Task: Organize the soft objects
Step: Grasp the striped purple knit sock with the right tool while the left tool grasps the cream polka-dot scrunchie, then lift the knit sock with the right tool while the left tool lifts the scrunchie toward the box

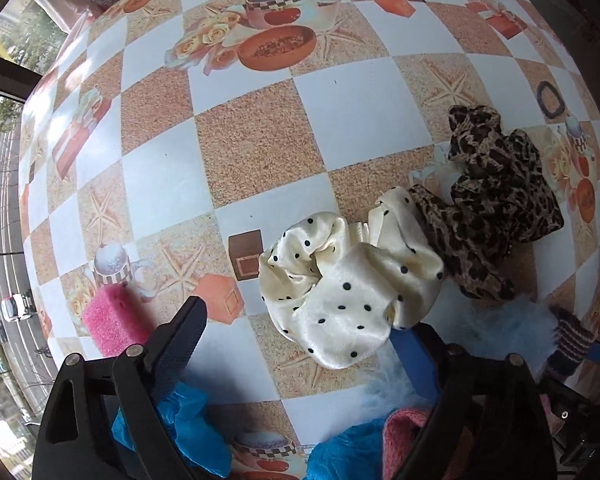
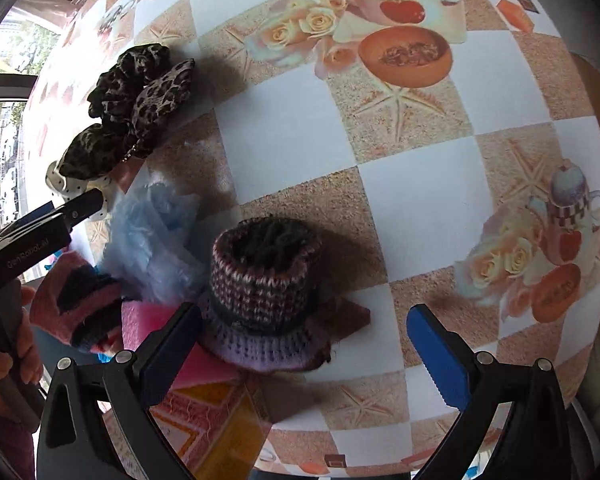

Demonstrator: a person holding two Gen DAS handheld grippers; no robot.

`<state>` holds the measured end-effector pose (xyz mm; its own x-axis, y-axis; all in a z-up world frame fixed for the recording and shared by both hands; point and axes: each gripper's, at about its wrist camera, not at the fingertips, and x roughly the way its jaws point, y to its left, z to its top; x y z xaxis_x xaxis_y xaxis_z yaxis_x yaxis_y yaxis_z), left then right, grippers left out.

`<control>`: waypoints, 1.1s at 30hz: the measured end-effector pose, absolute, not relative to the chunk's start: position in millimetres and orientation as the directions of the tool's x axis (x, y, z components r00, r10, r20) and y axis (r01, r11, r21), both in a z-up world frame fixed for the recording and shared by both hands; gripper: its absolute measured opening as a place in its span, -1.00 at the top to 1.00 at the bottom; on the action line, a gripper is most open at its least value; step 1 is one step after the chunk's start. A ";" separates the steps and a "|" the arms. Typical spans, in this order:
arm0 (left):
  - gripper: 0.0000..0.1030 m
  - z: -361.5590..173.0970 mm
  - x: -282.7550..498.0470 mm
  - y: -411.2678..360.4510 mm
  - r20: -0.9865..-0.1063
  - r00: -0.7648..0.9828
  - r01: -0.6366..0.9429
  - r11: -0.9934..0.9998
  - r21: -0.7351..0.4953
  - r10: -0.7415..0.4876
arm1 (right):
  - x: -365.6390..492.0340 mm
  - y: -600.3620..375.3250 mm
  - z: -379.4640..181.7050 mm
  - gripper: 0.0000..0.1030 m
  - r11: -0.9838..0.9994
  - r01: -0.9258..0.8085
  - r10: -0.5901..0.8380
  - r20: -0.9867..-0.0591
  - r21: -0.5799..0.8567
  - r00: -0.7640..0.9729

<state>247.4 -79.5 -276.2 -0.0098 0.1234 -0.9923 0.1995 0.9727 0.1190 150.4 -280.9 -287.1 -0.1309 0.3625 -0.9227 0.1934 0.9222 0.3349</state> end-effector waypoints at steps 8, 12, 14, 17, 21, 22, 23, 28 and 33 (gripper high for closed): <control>0.62 -269.8 260.4 -62.9 -0.999 -0.010 0.114 0.992 -0.045 -0.044 | 149.3 -289.0 -295.4 0.05 0.877 0.197 0.466 -0.876 0.438 -0.125; 0.63 -254.0 261.9 -58.5 -0.997 0.040 0.104 0.993 -0.060 -0.065 | 150.2 -305.5 -284.1 0.07 0.877 0.180 0.465 -0.880 0.445 -0.091; 0.63 -247.5 262.5 -58.7 -0.996 0.063 0.114 0.992 -0.057 -0.064 | 148.4 -313.1 -277.6 0.07 0.874 0.183 0.469 -0.881 0.451 -0.069; 0.64 -237.0 259.8 -57.3 -0.993 0.093 0.111 0.992 -0.067 -0.078 | 147.0 -325.0 -265.2 0.07 0.867 0.200 0.473 -0.880 0.456 -0.042; 0.64 -214.0 237.0 -57.7 -0.986 0.135 0.130 0.988 -0.081 -0.098 | 142.4 -338.5 -251.2 0.07 0.861 0.209 0.475 -0.880 0.464 -0.006; 0.64 -207.0 233.7 -58.7 -0.984 0.146 0.138 0.987 -0.081 -0.101 | 141.4 -341.2 -247.3 0.07 0.861 0.208 0.474 -0.880 0.464 0.001; 0.64 -200.5 231.0 -60.2 -0.982 0.155 0.148 0.986 -0.082 -0.105 | 140.5 -343.1 -244.4 0.07 0.862 0.206 0.472 -0.881 0.463 0.007; 0.64 -167.4 215.5 -89.9 -0.974 0.189 0.206 0.975 -0.086 -0.126 | 133.6 -348.8 -231.6 0.07 0.858 0.212 0.471 -0.881 0.468 0.041; 0.63 -150.2 201.9 -123.8 -0.968 0.203 0.274 0.957 -0.091 -0.150 | 124.8 -348.0 -218.8 0.07 0.854 0.223 0.463 -0.882 0.469 0.082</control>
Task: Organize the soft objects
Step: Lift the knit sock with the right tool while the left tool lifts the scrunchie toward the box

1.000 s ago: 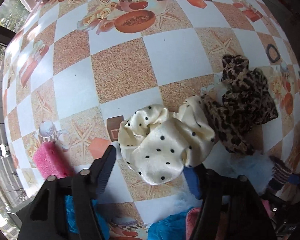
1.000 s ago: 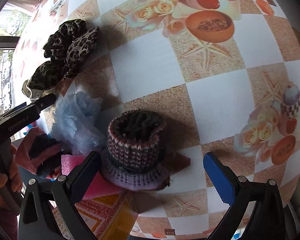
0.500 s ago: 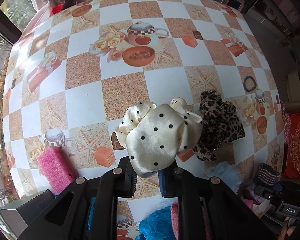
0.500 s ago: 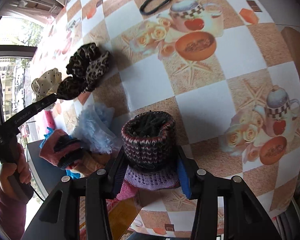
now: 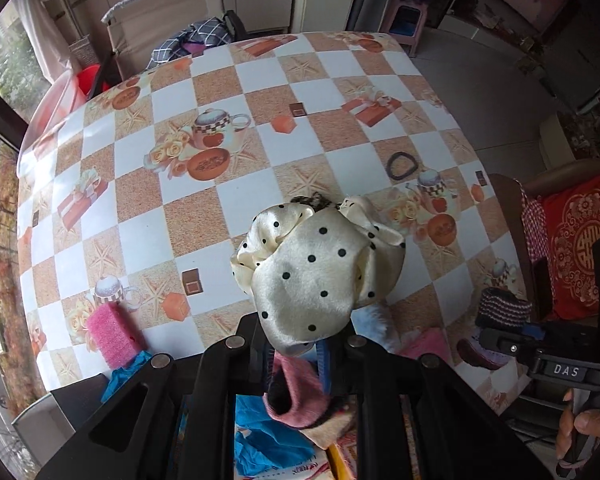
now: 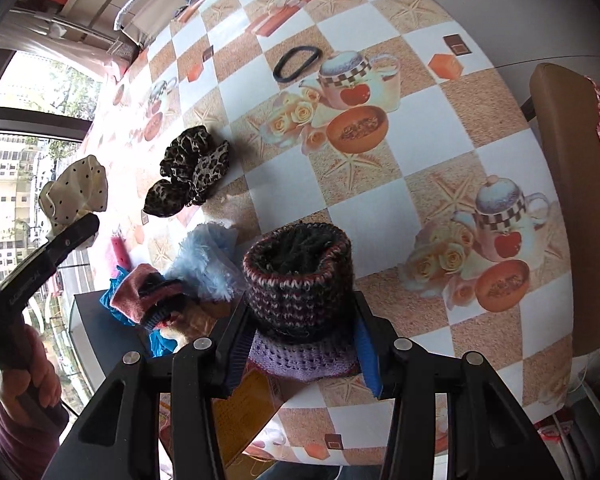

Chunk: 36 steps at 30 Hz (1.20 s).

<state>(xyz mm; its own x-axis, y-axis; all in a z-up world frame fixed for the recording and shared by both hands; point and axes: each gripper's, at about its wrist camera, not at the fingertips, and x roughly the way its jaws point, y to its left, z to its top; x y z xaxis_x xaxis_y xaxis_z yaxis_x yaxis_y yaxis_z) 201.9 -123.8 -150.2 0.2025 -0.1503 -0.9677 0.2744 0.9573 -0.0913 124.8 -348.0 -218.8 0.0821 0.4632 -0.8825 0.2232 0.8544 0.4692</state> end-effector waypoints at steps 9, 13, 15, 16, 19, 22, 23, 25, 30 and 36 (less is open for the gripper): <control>0.63 -115.0 157.0 -178.1 -0.950 0.217 0.413 0.903 -0.120 -0.226 | 101.3 -368.5 -197.1 0.07 0.849 0.257 0.438 -0.887 0.462 0.146; 0.63 -102.7 134.1 -201.7 -0.940 0.212 0.472 0.870 -0.142 -0.269 | 83.7 -377.6 -187.3 0.07 0.862 0.261 0.405 -0.900 0.435 0.162; 0.63 -97.4 121.7 -213.9 -0.935 0.208 0.505 0.850 -0.149 -0.287 | 73.5 -382.9 -183.1 0.07 0.863 0.269 0.394 -0.903 0.427 0.169; 0.63 -94.6 115.4 -219.4 -0.932 0.207 0.521 0.840 -0.152 -0.297 | 67.4 -386.0 -181.0 0.07 0.862 0.277 0.389 -0.905 0.424 0.172; 0.63 -85.7 96.0 -232.8 -0.924 0.201 0.561 0.811 -0.163 -0.325 | 50.7 -395.3 -174.4 0.07 0.866 0.291 0.367 -0.912 0.407 0.182; 0.63 -79.0 75.8 -242.4 -0.919 0.187 0.601 0.781 -0.173 -0.347 | 33.8 -403.4 -169.5 0.07 0.866 0.308 0.351 -0.917 0.395 0.190; 0.63 -77.4 69.2 -244.6 -0.918 0.184 0.612 0.772 -0.173 -0.352 | 27.8 -405.8 -168.1 0.07 0.866 0.312 0.345 -0.919 0.390 0.192; 0.63 -75.0 55.2 -248.4 -0.916 0.174 0.635 0.752 -0.176 -0.362 | 16.1 -410.2 -166.3 0.07 0.867 0.322 0.333 -0.923 0.381 0.193; 0.63 -74.1 20.7 -252.4 -0.914 0.141 0.683 0.705 -0.189 -0.381 | -12.5 -415.4 -166.9 0.07 0.862 0.353 0.315 -0.930 0.364 0.191; 0.63 -72.2 -19.6 -245.6 -0.909 0.099 0.726 0.654 -0.213 -0.405 | -43.8 -409.3 -169.3 0.07 0.864 0.362 0.305 -0.936 0.350 0.177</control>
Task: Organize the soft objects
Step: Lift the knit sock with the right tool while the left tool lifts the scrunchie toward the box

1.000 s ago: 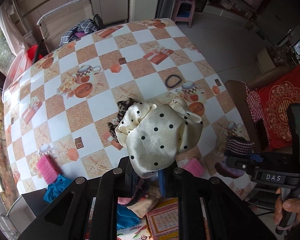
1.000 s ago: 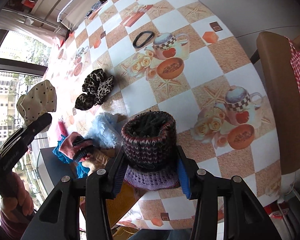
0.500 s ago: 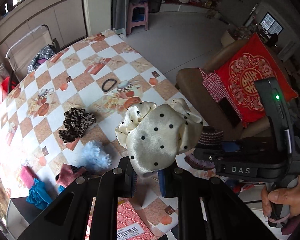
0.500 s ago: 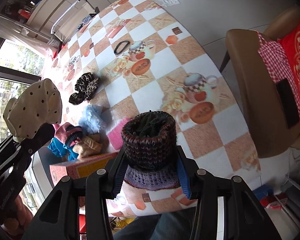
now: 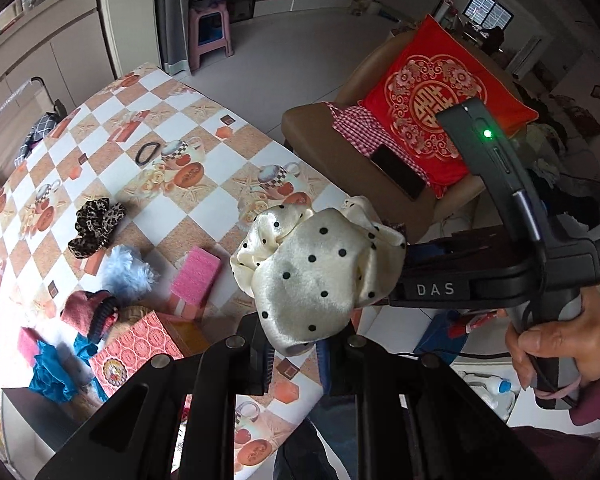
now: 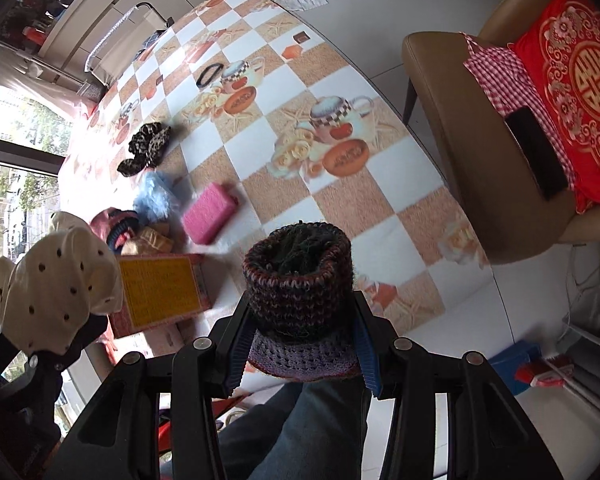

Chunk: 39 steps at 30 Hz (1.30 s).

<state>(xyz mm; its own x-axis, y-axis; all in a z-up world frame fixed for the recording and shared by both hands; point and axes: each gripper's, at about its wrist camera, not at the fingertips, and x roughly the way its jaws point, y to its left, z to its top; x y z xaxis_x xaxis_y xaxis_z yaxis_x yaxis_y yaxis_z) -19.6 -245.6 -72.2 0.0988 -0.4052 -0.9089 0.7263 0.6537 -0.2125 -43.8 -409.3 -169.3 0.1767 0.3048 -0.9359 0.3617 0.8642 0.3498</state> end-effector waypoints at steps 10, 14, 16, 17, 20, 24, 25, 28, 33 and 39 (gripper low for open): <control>0.63 -81.8 -60.6 -209.4 -0.917 0.056 0.737 0.636 -0.229 -0.395 | -78.1 -379.5 -179.7 0.07 0.871 0.335 0.331 -0.933 0.359 0.139; 0.63 -83.1 -70.2 -188.5 -0.920 0.064 0.720 0.656 -0.226 -0.387 | -84.0 -360.1 -180.3 0.07 0.880 0.296 0.351 -0.928 0.372 0.125; 0.63 -83.9 -73.5 -177.1 -0.922 0.071 0.707 0.671 -0.223 -0.381 | -83.9 -348.7 -179.8 0.07 0.886 0.267 0.361 -0.925 0.379 0.116; 0.63 -84.3 -74.4 -171.0 -0.923 0.073 0.699 0.680 -0.222 -0.378 | -83.6 -342.2 -179.5 0.07 0.890 0.249 0.366 -0.924 0.382 0.111; 0.63 -84.1 -78.4 -152.2 -0.925 0.096 0.669 0.712 -0.213 -0.367 | -81.6 -322.6 -177.6 0.07 0.899 0.194 0.380 -0.920 0.392 0.096; 0.63 -79.0 -81.8 -125.1 -0.920 0.142 0.619 0.758 -0.205 -0.365 | -76.0 -294.2 -174.5 0.07 0.916 0.104 0.382 -0.922 0.388 0.068; 0.63 -77.3 -82.7 -118.4 -0.918 0.154 0.605 0.770 -0.204 -0.364 | -74.8 -286.1 -172.9 0.07 0.920 0.077 0.381 -0.923 0.385 0.061; 0.63 -73.6 -82.6 -99.2 -0.915 0.182 0.562 0.802 -0.204 -0.360 | -70.2 -262.9 -167.7 0.07 0.922 0.000 0.386 -0.922 0.387 0.037; 0.63 -68.4 -78.9 -63.4 -0.910 0.235 0.472 0.859 -0.200 -0.341 | -60.7 -223.9 -152.3 0.07 0.905 -0.123 0.412 -0.911 0.408 0.015; 0.63 -64.7 -76.7 -13.1 -0.903 0.300 0.335 0.920 -0.203 -0.308 | -48.5 -175.3 -132.2 0.07 0.874 -0.250 0.430 -0.903 0.417 -0.002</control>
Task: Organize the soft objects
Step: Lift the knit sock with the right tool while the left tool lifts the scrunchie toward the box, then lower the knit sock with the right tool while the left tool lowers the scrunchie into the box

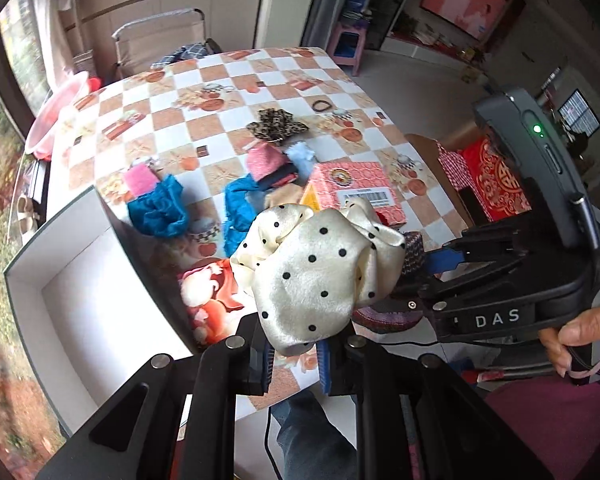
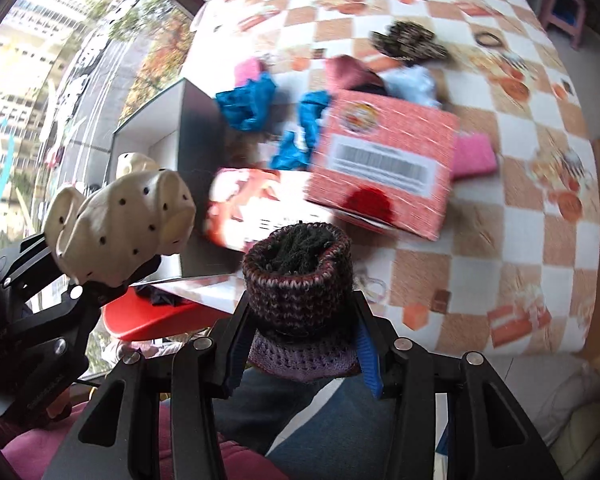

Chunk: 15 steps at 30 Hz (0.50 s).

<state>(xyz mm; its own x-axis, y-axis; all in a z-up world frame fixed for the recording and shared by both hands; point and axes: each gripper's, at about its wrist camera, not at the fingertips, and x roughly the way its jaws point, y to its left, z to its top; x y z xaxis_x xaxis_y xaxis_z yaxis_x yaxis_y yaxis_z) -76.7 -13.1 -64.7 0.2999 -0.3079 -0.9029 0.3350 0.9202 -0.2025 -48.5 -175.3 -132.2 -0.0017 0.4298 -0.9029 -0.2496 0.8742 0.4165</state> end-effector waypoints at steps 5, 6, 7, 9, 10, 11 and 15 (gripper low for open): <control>0.63 -67.1 -76.0 26.5 -0.902 0.338 0.203 0.957 -0.207 -0.267 | -39.5 -133.6 -122.0 0.07 0.840 -0.335 0.443 -0.896 0.426 -0.027; 0.63 -68.2 -76.2 34.9 -0.903 0.345 0.176 0.962 -0.207 -0.257 | -38.4 -125.1 -120.9 0.07 0.833 -0.351 0.446 -0.894 0.428 -0.032; 0.63 -68.9 -76.3 42.1 -0.903 0.352 0.150 0.967 -0.204 -0.245 | -37.6 -115.1 -119.5 0.07 0.824 -0.370 0.448 -0.893 0.429 -0.037; 0.63 -69.8 -79.0 58.1 -0.904 0.371 0.096 0.977 -0.193 -0.215 | -33.7 -99.8 -118.0 0.07 0.810 -0.400 0.450 -0.892 0.429 -0.044; 0.63 -70.2 -79.9 65.7 -0.904 0.378 0.068 0.980 -0.188 -0.200 | -33.0 -91.8 -117.3 0.07 0.803 -0.415 0.451 -0.891 0.429 -0.047; 0.63 -70.8 -81.2 73.7 -0.904 0.385 0.038 0.982 -0.185 -0.186 | -32.3 -83.6 -116.7 0.07 0.795 -0.429 0.453 -0.890 0.429 -0.051; 0.63 -78.8 -87.7 105.5 -0.909 0.392 -0.068 0.981 -0.181 -0.141 | -30.1 -60.2 -117.6 0.07 0.771 -0.470 0.454 -0.888 0.430 -0.069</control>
